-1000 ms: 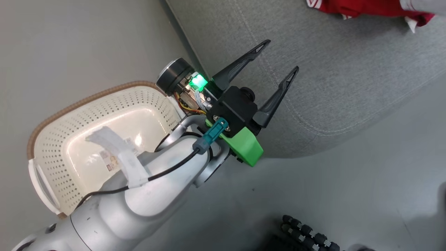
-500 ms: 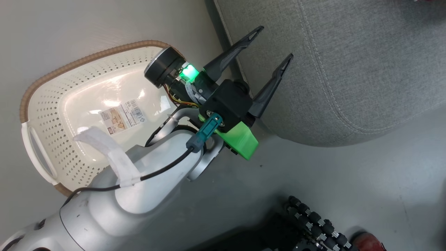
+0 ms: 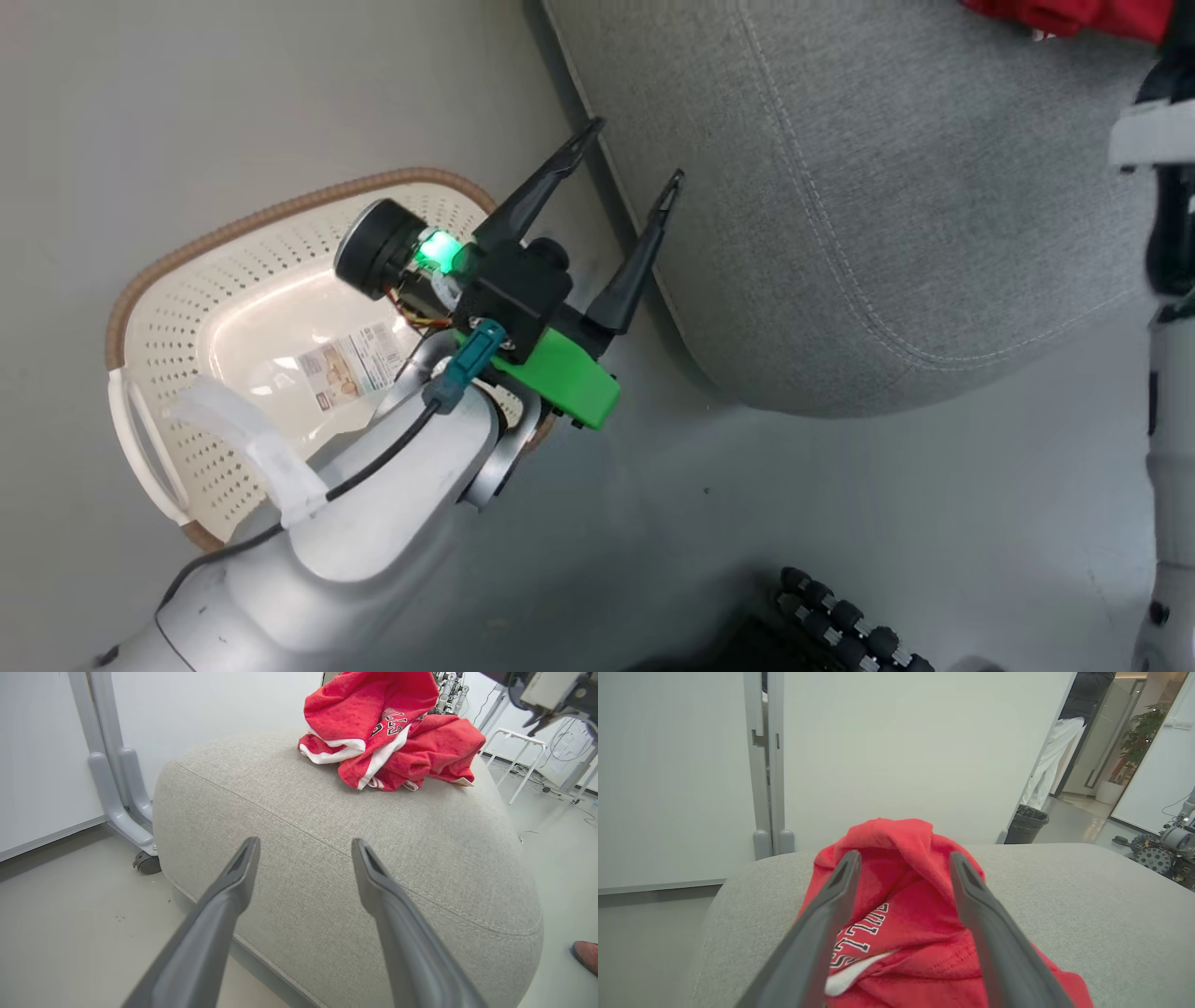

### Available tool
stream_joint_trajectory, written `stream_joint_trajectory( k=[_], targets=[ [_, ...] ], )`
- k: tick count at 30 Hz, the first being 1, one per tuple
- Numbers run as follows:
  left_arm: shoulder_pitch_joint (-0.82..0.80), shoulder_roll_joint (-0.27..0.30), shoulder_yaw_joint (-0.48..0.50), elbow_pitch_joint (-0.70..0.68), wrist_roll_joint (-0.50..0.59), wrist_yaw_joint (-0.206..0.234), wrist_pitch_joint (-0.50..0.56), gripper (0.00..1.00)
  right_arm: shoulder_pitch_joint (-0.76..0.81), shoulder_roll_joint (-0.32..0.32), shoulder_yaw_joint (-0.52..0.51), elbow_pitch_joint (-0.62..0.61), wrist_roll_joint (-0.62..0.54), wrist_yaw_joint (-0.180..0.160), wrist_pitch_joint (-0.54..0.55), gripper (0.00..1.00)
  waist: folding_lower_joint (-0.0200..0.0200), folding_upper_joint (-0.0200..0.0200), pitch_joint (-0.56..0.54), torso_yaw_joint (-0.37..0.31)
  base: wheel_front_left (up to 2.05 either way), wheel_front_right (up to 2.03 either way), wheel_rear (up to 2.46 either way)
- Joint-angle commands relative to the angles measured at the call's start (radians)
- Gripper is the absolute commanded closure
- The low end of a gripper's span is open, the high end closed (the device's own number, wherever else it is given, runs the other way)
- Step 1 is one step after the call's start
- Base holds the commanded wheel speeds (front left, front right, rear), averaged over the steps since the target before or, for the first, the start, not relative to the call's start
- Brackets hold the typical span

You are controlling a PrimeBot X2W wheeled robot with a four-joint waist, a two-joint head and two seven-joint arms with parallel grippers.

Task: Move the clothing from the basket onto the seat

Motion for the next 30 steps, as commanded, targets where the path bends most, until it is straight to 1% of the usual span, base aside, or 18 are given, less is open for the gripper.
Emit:
stream_joint_trajectory(
  k=[1, 3, 5, 8, 11, 15, 17, 21, 26, 27, 30],
  targets=[
    [0.03, -0.003, 0.01, 0.016, -0.019, 0.008, -0.016, 0.0, 0.043, 0.011, 0.034, -0.025, 0.012, -0.002, -0.003, 0.0, -0.0001, 0.0, -0.087, 0.008, 0.0, 0.0, 0.0],
    [0.064, -0.019, 0.032, 0.046, -0.045, 0.006, -0.035, 0.0, 0.103, 0.011, 0.092, -0.054, 0.034, -0.002, -0.003, 0.0, -0.0001, 0.0, -0.132, 0.021, 0.0, 0.0, 0.0],
    [0.1, -0.033, 0.07, 0.076, -0.072, 0.01, -0.047, 0.0, 0.157, 0.002, 0.129, -0.071, 0.041, -0.002, -0.003, 0.0, -0.0001, 0.0, -0.177, 0.04, 0.0, 0.0, 0.0],
    [0.166, -0.065, 0.155, 0.102, -0.085, 0.019, -0.054, 0.0, 0.231, 0.022, 0.167, -0.085, 0.053, -0.002, -0.003, 0.0, -0.0001, 0.0, -0.248, 0.078, 0.0, 0.0, 0.0],
    [0.258, -0.1, 0.261, 0.096, -0.09, -0.01, -0.052, 0.0, 0.3, 0.024, 0.198, -0.096, 0.039, -0.002, -0.003, 0.0, -0.0001, 0.0, -0.31, 0.12, 0.0, 0.0, 0.0],
    [0.383, -0.137, 0.417, 0.087, -0.043, -0.037, -0.052, 0.0, 0.383, 0.039, 0.24, -0.096, 0.014, -0.002, -0.003, 0.0, -0.0001, 0.0, -0.401, 0.181, 0.0, 0.0, 0.0],
    [0.455, -0.155, 0.504, 0.071, -0.001, -0.048, -0.051, 0.0, 0.428, 0.047, 0.259, -0.099, 0.009, -0.002, -0.003, 0.0, -0.0001, 0.0, -0.45, 0.217, 0.0, 0.0, 0.0],
    [0.583, -0.178, 0.644, 0.021, 0.071, -0.075, -0.051, 0.0, 0.507, 0.071, 0.293, -0.114, -0.004, -0.002, -0.003, 0.0, -0.0001, 0.0, -0.53, 0.273, 0.0, 0.0, 0.0],
    [0.723, -0.186, 0.766, -0.086, 0.168, -0.112, -0.051, 0.0, 0.599, 0.092, 0.319, -0.143, -0.046, -0.002, -0.003, 0.0, -0.0001, 0.0, -0.608, 0.325, 0.0, 0.0, 0.0],
    [0.755, -0.186, 0.776, -0.109, 0.182, -0.127, -0.051, 0.0, 0.621, 0.1, 0.313, -0.152, -0.055, -0.002, -0.003, 0.0, -0.0001, 0.0, -0.623, 0.333, 0.0, 0.0, 0.0],
    [0.822, -0.187, 0.807, -0.173, 0.194, -0.141, -0.051, 0.0, 0.669, 0.119, 0.294, -0.191, -0.084, -0.002, -0.003, 0.0, -0.0001, 0.0, -0.649, 0.346, 0.0, 0.0, 0.0]
  ],
)
